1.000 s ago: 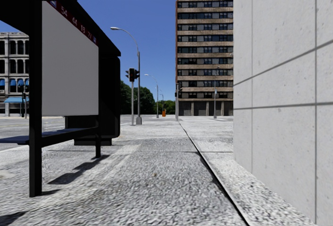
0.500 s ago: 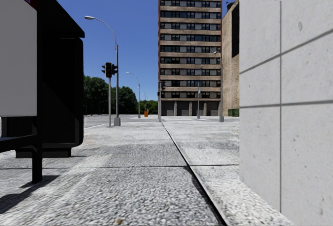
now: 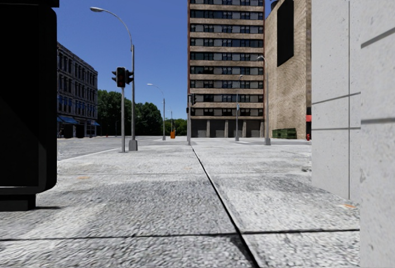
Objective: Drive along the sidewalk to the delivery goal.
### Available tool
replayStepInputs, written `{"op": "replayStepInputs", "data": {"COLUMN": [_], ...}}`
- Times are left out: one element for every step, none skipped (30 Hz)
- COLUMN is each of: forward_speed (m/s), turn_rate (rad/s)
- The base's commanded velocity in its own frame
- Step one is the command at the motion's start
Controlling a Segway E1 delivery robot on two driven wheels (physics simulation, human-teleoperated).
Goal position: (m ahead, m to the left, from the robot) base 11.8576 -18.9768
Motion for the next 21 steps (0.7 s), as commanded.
{"op": "replayStepInputs", "data": {"forward_speed": [2.00,2.00,2.00,2.00,2.00,2.00,2.00,2.00,2.00,2.00,2.00,2.00,2.00,2.00,2.00,2.00,2.00,2.00,2.00,2.00,2.00], "turn_rate": [-0.16,-0.27,-0.27,-0.30,-0.31,-0.31,-0.31,-0.31,-0.31,-0.31,-0.31,-0.31,-0.31,-0.31,-0.31,-0.31,-0.31,-0.31,-0.31,-0.31,-0.31]}}
